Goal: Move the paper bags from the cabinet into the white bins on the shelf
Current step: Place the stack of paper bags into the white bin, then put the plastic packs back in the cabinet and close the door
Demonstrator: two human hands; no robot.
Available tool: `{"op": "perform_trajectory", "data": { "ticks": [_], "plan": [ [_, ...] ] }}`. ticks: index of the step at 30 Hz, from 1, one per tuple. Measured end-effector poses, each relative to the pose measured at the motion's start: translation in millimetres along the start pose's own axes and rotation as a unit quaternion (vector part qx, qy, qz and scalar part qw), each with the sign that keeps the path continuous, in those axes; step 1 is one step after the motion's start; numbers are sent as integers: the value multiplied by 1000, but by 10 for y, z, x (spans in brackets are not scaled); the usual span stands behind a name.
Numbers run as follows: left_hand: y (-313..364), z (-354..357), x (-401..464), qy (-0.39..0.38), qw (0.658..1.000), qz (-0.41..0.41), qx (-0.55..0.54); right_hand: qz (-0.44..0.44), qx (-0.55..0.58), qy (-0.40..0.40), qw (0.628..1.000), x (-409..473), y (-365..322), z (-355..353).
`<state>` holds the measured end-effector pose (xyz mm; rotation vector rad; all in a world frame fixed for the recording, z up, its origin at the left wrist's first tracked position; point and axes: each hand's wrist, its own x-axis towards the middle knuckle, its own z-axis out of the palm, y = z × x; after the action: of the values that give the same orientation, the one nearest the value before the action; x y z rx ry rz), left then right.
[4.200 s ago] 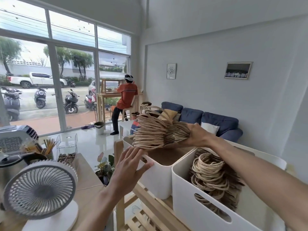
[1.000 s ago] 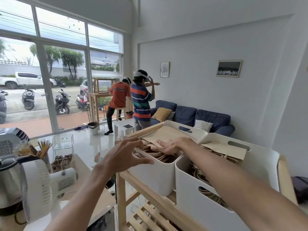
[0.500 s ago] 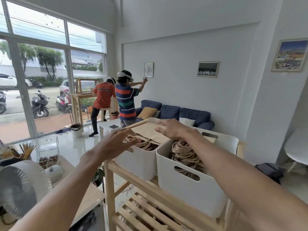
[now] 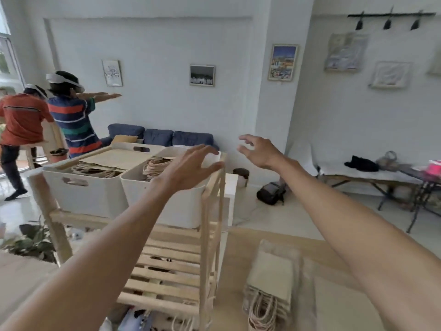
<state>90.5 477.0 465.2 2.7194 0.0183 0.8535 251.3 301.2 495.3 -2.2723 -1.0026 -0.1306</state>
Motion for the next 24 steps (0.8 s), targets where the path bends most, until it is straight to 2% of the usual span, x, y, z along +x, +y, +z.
{"op": "perform_trajectory", "data": {
  "ticks": [4,8,11,19,24],
  "plan": [
    [564,531,95,-45,998,29,-20,64,13,12,998,-444,613,-394],
    [845,1229,-69,-87,990,-46,-100,131,8,19,991,-1018,1310,-685],
    [951,1763,-360,-146,975,-106,-131,197,38,12,980,-1543,1912,-758],
    [836,2767,-1197,-226,936,-237,-124,375,58,-35,924,-2812,3267,-326],
    [529,3186,-1380,-215,902,-335,-169,451,57,-56,889,-3270,3738,133]
  ]
}}
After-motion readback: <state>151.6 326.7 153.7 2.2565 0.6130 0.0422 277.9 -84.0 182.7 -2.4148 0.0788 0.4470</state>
